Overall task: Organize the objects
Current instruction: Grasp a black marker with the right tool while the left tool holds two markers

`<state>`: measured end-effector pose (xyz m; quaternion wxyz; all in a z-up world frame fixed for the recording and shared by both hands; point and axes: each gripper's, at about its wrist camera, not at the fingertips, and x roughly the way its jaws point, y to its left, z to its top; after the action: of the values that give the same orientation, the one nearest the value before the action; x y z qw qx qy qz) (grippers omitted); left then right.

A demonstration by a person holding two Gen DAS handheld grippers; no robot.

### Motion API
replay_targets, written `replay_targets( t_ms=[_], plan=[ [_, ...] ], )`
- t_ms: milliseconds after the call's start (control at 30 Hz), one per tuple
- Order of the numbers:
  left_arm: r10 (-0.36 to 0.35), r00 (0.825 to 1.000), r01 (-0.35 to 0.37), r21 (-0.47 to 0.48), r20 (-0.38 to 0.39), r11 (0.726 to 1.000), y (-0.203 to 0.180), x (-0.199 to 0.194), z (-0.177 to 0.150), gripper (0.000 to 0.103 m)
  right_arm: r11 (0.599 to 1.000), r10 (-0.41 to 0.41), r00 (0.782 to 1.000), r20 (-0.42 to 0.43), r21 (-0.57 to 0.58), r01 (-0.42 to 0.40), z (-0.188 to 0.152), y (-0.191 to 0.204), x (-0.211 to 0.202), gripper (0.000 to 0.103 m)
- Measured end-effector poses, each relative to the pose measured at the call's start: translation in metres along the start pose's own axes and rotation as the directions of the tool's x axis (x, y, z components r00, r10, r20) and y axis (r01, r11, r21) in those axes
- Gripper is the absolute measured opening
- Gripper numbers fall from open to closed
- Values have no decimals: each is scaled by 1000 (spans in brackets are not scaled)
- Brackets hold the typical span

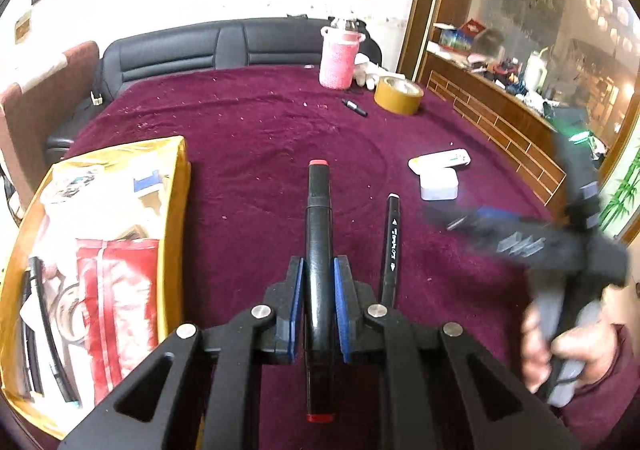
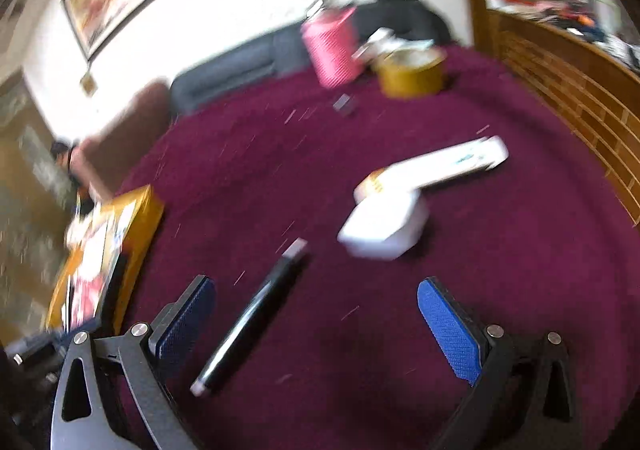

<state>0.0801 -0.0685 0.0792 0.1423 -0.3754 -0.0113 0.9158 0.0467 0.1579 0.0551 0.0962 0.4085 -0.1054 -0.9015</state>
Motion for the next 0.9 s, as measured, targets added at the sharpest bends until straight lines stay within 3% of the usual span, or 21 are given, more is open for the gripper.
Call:
replay_targets(
  t_ms=[100, 233, 267, 300, 367, 433, 667, 900],
  plan=[
    [4, 1000, -4, -7, 30, 1000, 8, -14, -8, 14, 997, -57, 995, -85, -56, 53, -8, 30, 26, 97],
    [-5, 999, 7, -42, 48, 999, 24, -27, -18, 14, 980, -179, 971, -158, -114, 162, -13, 52, 60, 84],
    [-5, 999, 8, -54, 50, 999, 29, -29, -20, 14, 969, -219, 966, -134, -142, 200, -15, 57, 61, 73],
    [-7, 999, 11, -61, 53, 998, 33, -30, -21, 14, 959, -252, 960, -119, -165, 231, -18, 62, 62, 70],
    [-7, 998, 11, -78, 61, 997, 42, -33, -24, 14, 960, -246, 965, -95, -158, 229, -20, 66, 58, 32],
    [-8, 998, 14, -94, 68, 995, 48, -36, -27, 14, 961, -241, 966, -92, -164, 224, -23, 69, 54, 16],
    [16, 995, -2, -152, 93, 988, 74, -53, -37, 14, 995, -95, 991, -91, -40, 92, -27, 53, 36, 16],
    [79, 991, -54, -209, 112, 976, 99, -80, -45, 14, 998, 44, 998, -54, 40, -42, -22, 49, 8, 16]
  ],
)
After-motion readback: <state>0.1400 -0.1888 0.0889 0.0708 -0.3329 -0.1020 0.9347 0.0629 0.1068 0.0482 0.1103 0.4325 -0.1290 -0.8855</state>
